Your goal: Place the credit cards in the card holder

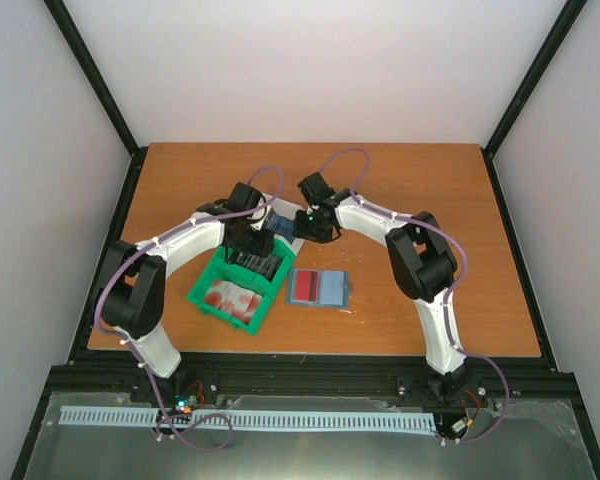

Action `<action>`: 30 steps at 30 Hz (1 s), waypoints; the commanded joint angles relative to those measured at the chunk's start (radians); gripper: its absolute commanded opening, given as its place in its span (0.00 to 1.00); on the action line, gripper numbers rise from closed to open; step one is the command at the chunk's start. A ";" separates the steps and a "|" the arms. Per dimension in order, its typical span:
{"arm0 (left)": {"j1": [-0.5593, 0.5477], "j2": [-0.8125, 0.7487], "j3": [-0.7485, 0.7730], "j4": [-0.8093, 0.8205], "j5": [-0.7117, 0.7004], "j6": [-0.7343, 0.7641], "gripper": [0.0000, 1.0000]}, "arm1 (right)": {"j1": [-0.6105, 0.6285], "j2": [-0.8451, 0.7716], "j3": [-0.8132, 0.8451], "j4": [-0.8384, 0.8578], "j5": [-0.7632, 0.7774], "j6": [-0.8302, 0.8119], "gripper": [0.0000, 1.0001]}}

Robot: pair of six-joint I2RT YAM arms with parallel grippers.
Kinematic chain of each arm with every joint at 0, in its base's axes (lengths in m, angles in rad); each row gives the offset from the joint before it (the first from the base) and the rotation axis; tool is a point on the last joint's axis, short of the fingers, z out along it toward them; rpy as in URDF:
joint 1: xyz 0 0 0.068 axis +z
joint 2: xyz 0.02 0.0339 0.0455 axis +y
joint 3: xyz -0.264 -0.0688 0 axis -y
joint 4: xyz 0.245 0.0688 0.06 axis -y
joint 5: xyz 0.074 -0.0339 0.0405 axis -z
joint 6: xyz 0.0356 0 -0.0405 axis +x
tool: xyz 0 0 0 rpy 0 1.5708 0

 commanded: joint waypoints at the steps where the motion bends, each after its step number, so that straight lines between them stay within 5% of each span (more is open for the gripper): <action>1: -0.007 0.006 0.048 -0.075 -0.165 0.033 0.56 | -0.017 0.051 0.081 -0.024 0.077 -0.095 0.40; 13: -0.006 0.083 0.064 -0.127 -0.252 -0.072 0.35 | -0.010 0.066 0.067 -0.016 0.036 -0.116 0.40; 30: -0.006 0.104 0.109 -0.144 -0.319 -0.179 0.28 | 0.007 0.052 0.018 -0.015 0.053 -0.149 0.40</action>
